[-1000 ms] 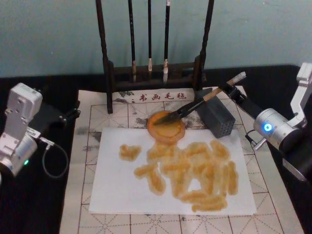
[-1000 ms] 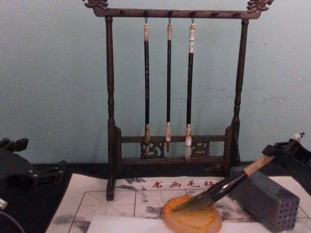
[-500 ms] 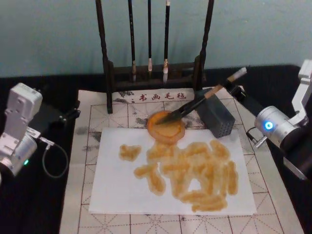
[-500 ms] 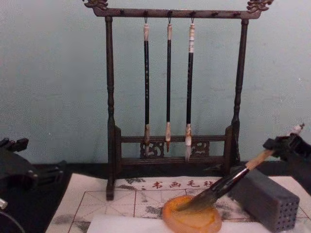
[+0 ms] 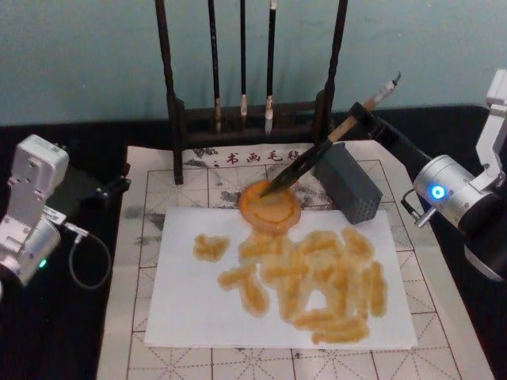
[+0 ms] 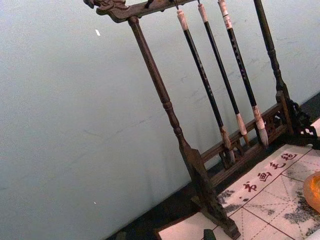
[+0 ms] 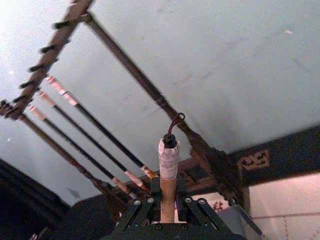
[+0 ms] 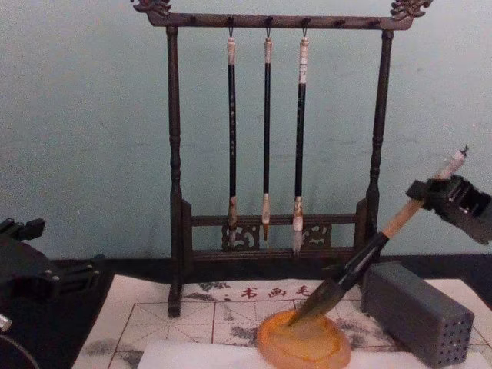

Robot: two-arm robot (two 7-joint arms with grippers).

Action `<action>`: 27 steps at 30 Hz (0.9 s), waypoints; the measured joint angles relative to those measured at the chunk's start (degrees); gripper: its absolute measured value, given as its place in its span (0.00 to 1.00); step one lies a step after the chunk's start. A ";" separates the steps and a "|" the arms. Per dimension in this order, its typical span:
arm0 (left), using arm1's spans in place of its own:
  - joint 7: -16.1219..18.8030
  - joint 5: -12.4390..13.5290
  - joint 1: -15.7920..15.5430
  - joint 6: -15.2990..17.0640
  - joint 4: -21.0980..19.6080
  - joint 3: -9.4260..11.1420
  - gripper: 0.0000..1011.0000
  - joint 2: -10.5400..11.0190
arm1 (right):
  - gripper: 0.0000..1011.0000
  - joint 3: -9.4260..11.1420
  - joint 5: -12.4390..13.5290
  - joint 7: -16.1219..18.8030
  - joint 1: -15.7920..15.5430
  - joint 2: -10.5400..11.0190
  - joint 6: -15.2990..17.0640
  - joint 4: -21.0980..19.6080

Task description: Pick up the brush from the inkstone, write on the paper, then place the brush back to its original position.

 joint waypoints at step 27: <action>0.00 0.00 0.00 0.00 0.00 0.00 0.99 0.00 | 0.20 -3.90 -18.75 2.41 -0.50 4.30 -7.63 -7.93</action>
